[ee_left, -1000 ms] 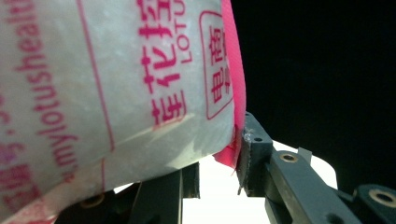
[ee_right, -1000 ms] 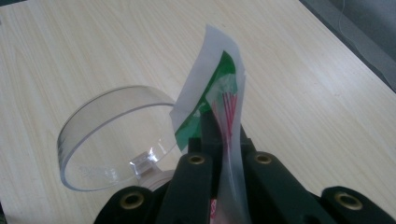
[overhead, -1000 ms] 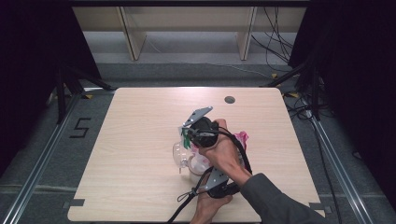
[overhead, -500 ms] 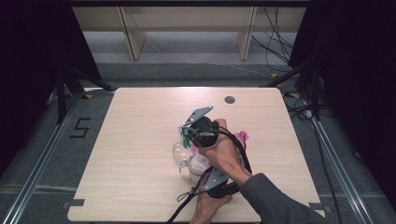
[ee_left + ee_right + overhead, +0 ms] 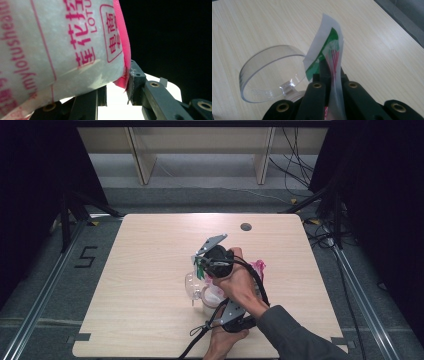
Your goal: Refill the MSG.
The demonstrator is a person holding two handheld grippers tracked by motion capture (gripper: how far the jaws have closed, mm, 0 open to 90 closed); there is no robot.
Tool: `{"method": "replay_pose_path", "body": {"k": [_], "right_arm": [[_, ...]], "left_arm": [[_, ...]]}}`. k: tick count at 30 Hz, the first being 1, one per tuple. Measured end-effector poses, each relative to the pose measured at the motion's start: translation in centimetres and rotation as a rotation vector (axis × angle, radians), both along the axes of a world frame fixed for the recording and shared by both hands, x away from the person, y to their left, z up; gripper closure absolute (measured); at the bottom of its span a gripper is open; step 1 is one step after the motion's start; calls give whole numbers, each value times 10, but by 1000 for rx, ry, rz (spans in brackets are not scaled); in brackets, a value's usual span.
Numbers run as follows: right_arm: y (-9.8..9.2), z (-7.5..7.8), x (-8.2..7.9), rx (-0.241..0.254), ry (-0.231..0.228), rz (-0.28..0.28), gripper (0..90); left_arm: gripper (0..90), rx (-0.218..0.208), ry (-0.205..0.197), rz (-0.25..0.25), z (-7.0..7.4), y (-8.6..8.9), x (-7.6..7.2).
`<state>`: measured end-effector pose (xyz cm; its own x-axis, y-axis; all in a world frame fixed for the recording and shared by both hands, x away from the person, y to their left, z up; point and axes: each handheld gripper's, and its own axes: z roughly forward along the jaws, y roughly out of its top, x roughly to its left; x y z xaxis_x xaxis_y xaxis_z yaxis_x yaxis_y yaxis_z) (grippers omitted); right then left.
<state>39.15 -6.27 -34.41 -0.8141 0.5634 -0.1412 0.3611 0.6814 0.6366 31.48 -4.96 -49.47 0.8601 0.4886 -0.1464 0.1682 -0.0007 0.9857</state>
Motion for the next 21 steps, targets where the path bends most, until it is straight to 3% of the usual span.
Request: {"method": "replay_pose_path", "body": {"k": [4, 5, 6, 7, 10, 13, 15, 17, 21], "right_arm": [[2, -3, 0, 2, -21, -18, 900], [1, -1, 2, -15, 3, 4, 900], [1, -2, 2, -18, 0, 2, 900], [1, -1, 2, -15, -2, 13, 900], [3, -3, 1, 11, -2, -18, 900], [2, -1, 2, -14, 1, -3, 900], [3, -3, 2, 13, -5, -15, 900], [2, -1, 2, -15, 1, -5, 900], [2, -1, 2, -13, 9, -17, 900]], "left_arm": [[731, -2, -2, 1, 0, 0, 0], [731, -64, 23, -16, 0, -5, -2], [731, -62, 20, -14, 0, -4, -2], [731, 7, -9, -2, 0, 1, 0], [731, -7, -4, -4, 0, 0, 0], [731, -6, -6, -2, 0, 0, 0], [731, -5, -5, -3, 0, 0, 1], [731, -8, -2, -2, 0, 0, 0], [731, -6, -4, 2, 0, 1, 1]]}}
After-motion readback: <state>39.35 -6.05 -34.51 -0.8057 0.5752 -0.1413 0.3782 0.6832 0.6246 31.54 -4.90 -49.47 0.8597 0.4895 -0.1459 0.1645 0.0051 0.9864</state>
